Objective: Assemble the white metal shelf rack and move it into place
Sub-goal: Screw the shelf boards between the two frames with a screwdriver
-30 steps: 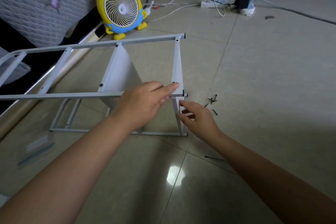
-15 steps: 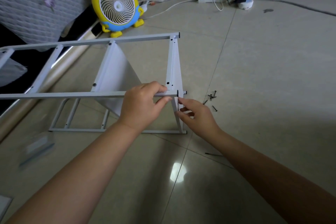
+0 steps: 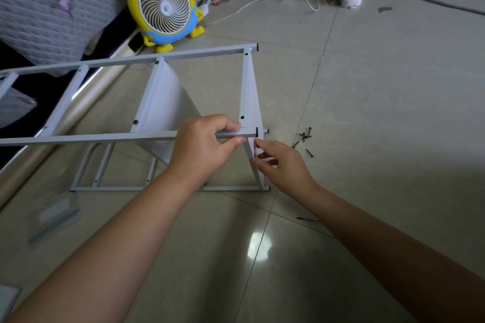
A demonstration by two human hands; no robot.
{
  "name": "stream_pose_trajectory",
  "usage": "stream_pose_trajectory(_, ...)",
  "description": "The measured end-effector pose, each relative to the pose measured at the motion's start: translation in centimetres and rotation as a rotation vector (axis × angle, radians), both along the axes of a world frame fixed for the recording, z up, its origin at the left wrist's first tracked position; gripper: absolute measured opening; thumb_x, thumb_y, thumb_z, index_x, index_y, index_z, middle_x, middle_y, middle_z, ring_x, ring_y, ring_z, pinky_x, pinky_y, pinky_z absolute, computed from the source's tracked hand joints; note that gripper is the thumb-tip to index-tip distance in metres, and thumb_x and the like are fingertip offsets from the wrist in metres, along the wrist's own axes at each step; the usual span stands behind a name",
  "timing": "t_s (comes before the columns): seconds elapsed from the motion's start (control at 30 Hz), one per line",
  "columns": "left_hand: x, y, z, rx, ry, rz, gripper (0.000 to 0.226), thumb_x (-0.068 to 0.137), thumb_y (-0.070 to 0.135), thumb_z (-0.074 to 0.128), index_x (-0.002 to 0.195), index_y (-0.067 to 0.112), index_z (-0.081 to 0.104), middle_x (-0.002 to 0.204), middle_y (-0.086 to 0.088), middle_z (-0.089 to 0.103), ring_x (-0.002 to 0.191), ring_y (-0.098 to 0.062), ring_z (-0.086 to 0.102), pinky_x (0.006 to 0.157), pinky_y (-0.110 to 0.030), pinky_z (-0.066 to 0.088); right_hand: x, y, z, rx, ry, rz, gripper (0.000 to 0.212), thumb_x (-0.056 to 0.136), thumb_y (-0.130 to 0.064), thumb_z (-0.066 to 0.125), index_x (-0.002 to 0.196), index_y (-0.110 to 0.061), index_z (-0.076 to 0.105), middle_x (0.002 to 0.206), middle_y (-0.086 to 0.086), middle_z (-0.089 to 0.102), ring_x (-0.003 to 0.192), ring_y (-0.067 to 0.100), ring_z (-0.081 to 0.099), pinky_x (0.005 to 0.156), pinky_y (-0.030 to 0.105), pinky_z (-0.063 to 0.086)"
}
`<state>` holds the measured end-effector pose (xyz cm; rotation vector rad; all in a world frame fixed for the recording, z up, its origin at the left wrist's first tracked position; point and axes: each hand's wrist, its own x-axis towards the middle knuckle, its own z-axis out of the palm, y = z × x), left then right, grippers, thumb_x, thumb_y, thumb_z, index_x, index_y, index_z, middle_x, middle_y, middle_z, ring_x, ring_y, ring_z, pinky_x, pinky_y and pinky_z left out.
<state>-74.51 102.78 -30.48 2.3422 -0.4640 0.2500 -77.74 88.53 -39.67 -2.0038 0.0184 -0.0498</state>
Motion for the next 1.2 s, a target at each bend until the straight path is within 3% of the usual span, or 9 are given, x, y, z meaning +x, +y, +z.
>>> stream_pose_trajectory(0.1,0.0,0.0,0.1,0.004,-0.030,-0.028,0.022,0.067,0.012,0.079,0.082,-0.003,0.073,0.081,-0.005,0.070,0.075,-0.006,0.062,0.070,0.004,0.037,-0.1,-0.1,0.2,-0.009,-0.006,0.003,0.044,0.086,-0.013,0.062,0.129,-0.007,0.052,0.123,0.010,0.059,0.101,0.025,0.061,0.088,0.031,0.051)
stream_pose_trajectory(0.17,0.0,0.1,0.0,0.027,-0.070,-0.065,0.025,0.065,0.017,0.073,0.079,-0.003,0.073,0.079,-0.009,0.072,0.087,-0.008,0.057,0.072,0.002,0.037,-0.1,-0.2,0.3,-0.033,-0.011,0.024,0.045,0.087,-0.014,0.061,0.130,-0.008,0.051,0.125,0.010,0.058,0.104,0.024,0.060,0.090,0.030,0.050)
stream_pose_trajectory(0.27,0.0,0.2,-0.4,0.039,-0.106,-0.087,0.023,0.065,0.016,0.071,0.077,-0.003,0.072,0.076,-0.012,0.072,0.085,-0.012,0.056,0.070,-0.015,0.042,0.0,-0.5,0.3,-0.059,-0.015,0.053,0.045,0.087,-0.012,0.060,0.131,-0.008,0.050,0.126,0.009,0.058,0.107,0.022,0.058,0.089,0.027,0.048)
stream_pose_trajectory(0.37,-0.1,0.3,-1.1,0.077,-0.178,-0.103,0.031,0.069,0.027,0.067,0.076,-0.002,0.072,0.074,-0.011,0.072,0.080,-0.014,0.054,0.066,-0.024,0.042,0.2,-1.0,-0.2,-0.077,-0.010,0.076,0.043,0.088,-0.003,0.053,0.131,-0.008,0.049,0.128,0.008,0.057,0.108,0.021,0.058,0.083,0.016,0.044)
stream_pose_trajectory(0.53,-0.3,0.2,-1.3,0.085,-0.229,-0.104,0.035,0.072,0.029,0.057,0.077,-0.002,0.071,0.074,-0.011,0.072,0.079,-0.014,0.052,0.067,-0.024,0.039,0.2,-2.8,-0.5,-0.138,0.050,0.153,0.043,0.091,0.000,0.046,0.131,-0.011,0.050,0.132,0.004,0.053,0.112,0.017,0.057,0.075,-0.002,0.037)
stream_pose_trajectory(0.63,-0.3,0.2,-1.4,0.090,-0.249,-0.102,0.032,0.071,0.027,0.057,0.077,-0.001,0.070,0.074,-0.012,0.071,0.079,-0.014,0.050,0.067,-0.023,0.038,-0.6,-5.6,-1.4,-0.212,0.140,0.097,0.034,0.092,-0.003,0.048,0.124,-0.007,0.057,0.123,0.008,0.060,0.111,0.017,0.057,0.079,0.003,0.035)
stream_pose_trajectory(0.8,-0.5,-0.3,-2.2,0.088,-0.389,-0.080,0.023,0.070,0.020,0.058,0.072,-0.001,0.066,0.069,-0.012,0.069,0.074,-0.015,0.049,0.068,-0.027,0.035,-3.7,-9.9,-5.6,-0.597,0.421,0.151,0.029,0.092,-0.015,0.050,0.118,-0.009,0.062,0.122,0.009,0.062,0.112,0.022,0.056,0.091,0.023,0.039)
stream_pose_trajectory(0.9,-0.6,-0.7,-2.9,0.091,-0.461,-0.065,0.027,0.071,0.027,0.064,0.069,0.000,0.064,0.066,-0.010,0.067,0.070,-0.014,0.047,0.067,-0.029,0.033,-5.7,-10.8,-8.4,-0.746,0.509,0.183,0.027,0.092,-0.018,0.047,0.109,-0.008,0.066,0.114,0.012,0.065,0.105,0.027,0.057,0.082,0.030,0.043)
stream_pose_trajectory(1.2,-0.8,-1.8,-3.5,0.063,-0.573,0.004,0.017,0.068,0.017,0.062,0.066,0.000,0.064,0.064,-0.010,0.067,0.069,-0.015,0.047,0.067,-0.030,0.035,-5.8,-11.1,-11.4,-0.681,0.414,0.020,0.030,0.089,-0.019,0.042,0.092,-0.004,0.067,0.095,0.016,0.066,0.091,0.032,0.059,0.070,0.030,0.041)
